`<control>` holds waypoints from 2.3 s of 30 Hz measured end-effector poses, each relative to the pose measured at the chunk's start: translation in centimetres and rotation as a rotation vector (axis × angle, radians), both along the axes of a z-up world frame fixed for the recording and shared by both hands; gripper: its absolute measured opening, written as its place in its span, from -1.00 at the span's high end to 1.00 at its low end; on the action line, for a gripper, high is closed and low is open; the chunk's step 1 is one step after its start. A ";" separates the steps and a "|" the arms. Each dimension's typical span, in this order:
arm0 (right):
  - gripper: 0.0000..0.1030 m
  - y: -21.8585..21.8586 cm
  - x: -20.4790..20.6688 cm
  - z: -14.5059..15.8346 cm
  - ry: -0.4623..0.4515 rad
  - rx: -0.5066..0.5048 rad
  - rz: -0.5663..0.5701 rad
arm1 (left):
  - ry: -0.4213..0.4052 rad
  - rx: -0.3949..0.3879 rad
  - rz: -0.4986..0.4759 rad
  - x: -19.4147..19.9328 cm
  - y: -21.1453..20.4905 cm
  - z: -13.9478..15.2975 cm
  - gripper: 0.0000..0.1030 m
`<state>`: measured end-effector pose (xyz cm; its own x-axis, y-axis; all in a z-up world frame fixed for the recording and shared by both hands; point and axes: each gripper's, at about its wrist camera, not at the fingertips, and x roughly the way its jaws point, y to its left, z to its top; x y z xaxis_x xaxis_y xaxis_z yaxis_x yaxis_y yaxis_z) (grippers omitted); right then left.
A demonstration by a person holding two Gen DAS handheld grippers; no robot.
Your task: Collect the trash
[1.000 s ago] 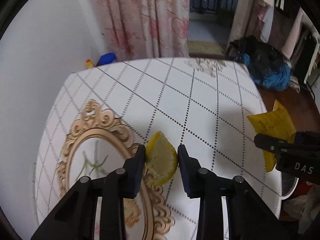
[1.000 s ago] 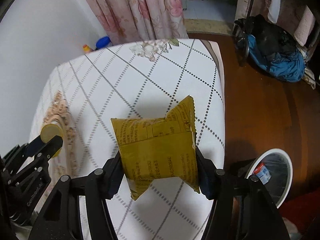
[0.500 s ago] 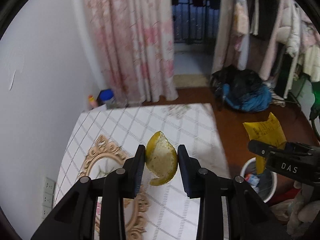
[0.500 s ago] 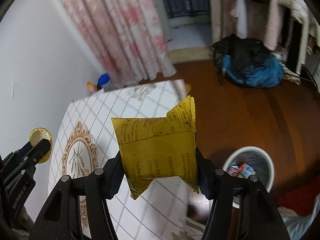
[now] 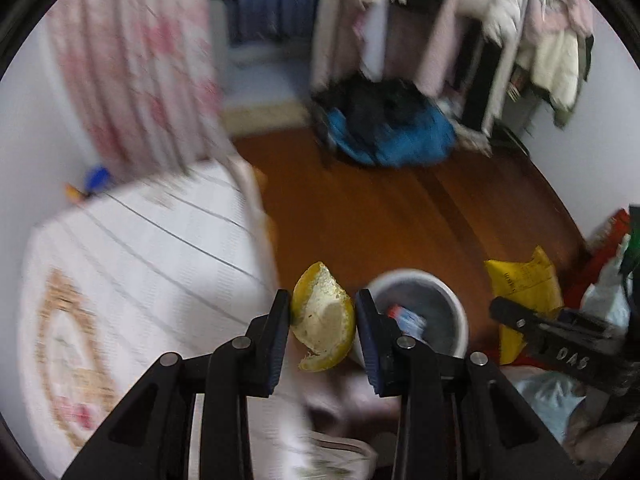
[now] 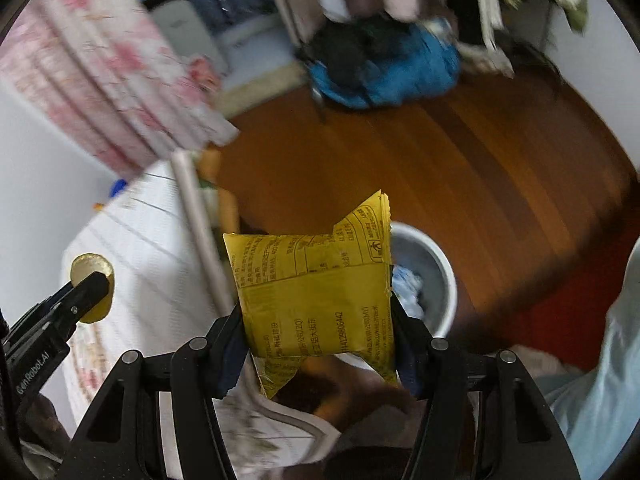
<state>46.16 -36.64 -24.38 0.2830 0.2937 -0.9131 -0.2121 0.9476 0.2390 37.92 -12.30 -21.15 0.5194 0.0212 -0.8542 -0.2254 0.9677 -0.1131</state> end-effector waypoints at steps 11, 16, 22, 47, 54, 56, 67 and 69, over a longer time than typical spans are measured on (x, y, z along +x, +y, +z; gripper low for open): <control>-0.23 -7.4 5.7 -15.6 0.256 -0.073 -0.185 | 0.285 -0.165 -0.162 11.4 -6.2 -13.5 0.43; -0.23 -8.1 7.2 -18.3 0.264 -0.099 -0.209 | 0.338 -0.204 -0.192 12.8 -7.8 -16.6 0.35; -0.93 -8.5 7.4 -20.4 0.244 -0.133 -0.209 | 0.340 -0.152 -0.199 12.0 -8.5 -18.2 -0.12; -1.00 -10.3 -7.5 3.4 -0.025 -0.046 -0.152 | 0.074 -0.002 -0.214 -2.2 -7.8 0.9 -0.92; -1.00 -11.1 -14.3 11.3 -0.111 0.027 -0.110 | -0.033 -0.043 -0.245 -7.9 -8.1 7.9 -0.92; -1.00 -11.6 -16.1 13.6 -0.136 0.058 -0.103 | -0.063 -0.052 -0.251 -9.7 -8.2 9.7 -0.92; -1.00 -12.3 -24.3 21.5 -0.233 0.144 -0.054 | -0.181 -0.106 -0.281 -16.9 -7.7 16.5 -0.92; -1.00 -12.4 -25.2 22.4 -0.244 0.157 -0.047 | -0.193 -0.118 -0.281 -17.9 -7.5 17.4 -0.92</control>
<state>20.93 -49.02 -1.97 0.5047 0.4075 -0.7610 -0.2384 0.9131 0.3308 20.00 -19.80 -3.72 0.6432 -0.2383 -0.7276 0.0842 0.9666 -0.2421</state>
